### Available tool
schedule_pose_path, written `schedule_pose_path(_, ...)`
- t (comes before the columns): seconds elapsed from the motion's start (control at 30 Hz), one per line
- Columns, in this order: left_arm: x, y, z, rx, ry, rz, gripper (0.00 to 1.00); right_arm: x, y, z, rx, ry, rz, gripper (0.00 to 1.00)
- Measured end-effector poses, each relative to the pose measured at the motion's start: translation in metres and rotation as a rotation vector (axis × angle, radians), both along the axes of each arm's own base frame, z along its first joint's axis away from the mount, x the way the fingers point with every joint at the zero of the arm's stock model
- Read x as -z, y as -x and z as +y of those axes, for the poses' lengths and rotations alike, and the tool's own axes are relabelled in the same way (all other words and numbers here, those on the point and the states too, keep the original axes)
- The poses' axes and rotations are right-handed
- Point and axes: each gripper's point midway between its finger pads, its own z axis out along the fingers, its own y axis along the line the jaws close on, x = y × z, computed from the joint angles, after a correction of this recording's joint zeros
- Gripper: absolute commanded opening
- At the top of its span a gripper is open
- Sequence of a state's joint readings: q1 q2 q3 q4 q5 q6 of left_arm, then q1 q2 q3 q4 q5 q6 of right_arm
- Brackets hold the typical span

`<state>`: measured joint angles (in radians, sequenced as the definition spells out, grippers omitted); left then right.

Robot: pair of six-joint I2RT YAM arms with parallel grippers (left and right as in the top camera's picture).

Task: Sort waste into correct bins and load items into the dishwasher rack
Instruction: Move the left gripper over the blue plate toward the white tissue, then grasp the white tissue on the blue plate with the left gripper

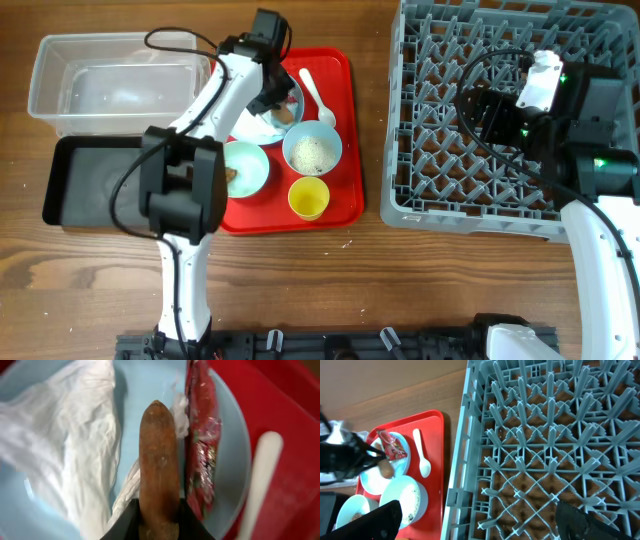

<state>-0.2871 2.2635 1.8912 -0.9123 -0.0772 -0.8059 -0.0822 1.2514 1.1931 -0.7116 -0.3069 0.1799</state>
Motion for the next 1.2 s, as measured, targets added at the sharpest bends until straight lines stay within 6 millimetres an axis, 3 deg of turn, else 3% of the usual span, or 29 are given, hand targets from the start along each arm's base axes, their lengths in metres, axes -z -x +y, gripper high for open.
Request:
schedule_pose_path(0.1,-0.037,0.011,0.003,0.037,-0.007,-0.02,0.12,0.0,0.0,0.0,0.0,0.0,0.0,1.0)
schedule_pose_path(0.13,-0.04,0.014,0.004,0.042,-0.011,-0.015,0.12,0.0,0.0,0.0,0.0,0.0,0.0,1.0)
schedule_pose_path(0.27,-0.038,0.023,0.009,0.07,-0.033,0.023,0.36,0.0,0.0,0.0,0.0,0.0,0.0,1.0)
schedule_pose_path(0.33,-0.042,0.019,0.01,0.078,-0.035,0.004,0.17,0.0,0.0,0.0,0.0,0.0,0.0,1.0)
schedule_pose_path(0.4,-0.045,0.02,0.012,0.077,-0.035,0.002,0.11,0.0,0.0,0.0,0.0,0.0,-0.001,1.0)
schedule_pose_path(0.43,-0.047,0.02,0.012,0.08,-0.036,0.0,0.16,0.0,0.0,0.0,0.0,0.0,0.0,1.0)
schedule_pose_path(0.5,-0.047,0.02,0.012,0.081,-0.036,0.0,0.36,0.0,0.0,0.0,0.0,0.0,-0.001,1.0)
schedule_pose_path(0.63,-0.049,0.014,0.01,0.079,-0.029,-0.029,0.36,0.0,0.0,0.0,0.0,0.0,-0.001,1.0)
schedule_pose_path(0.8,-0.031,0.03,-0.001,0.159,-0.009,0.031,0.36,0.001,-0.001,0.0,0.0,0.0,0.003,1.0)
schedule_pose_path(0.9,-0.008,0.068,-0.028,0.276,-0.009,0.142,0.36,0.003,-0.001,0.0,0.0,-0.001,0.007,1.0)
schedule_pose_path(0.93,-0.005,0.072,-0.033,0.294,-0.007,0.151,0.36,0.003,-0.002,0.0,0.0,0.0,0.008,1.0)
schedule_pose_path(1.03,0.007,0.08,-0.043,0.326,-0.008,0.157,0.39,0.003,-0.002,0.0,0.0,0.0,0.006,1.0)
schedule_pose_path(1.2,0.019,0.07,-0.041,0.326,-0.027,0.098,0.43,0.002,-0.003,0.0,0.0,0.0,0.003,1.0)
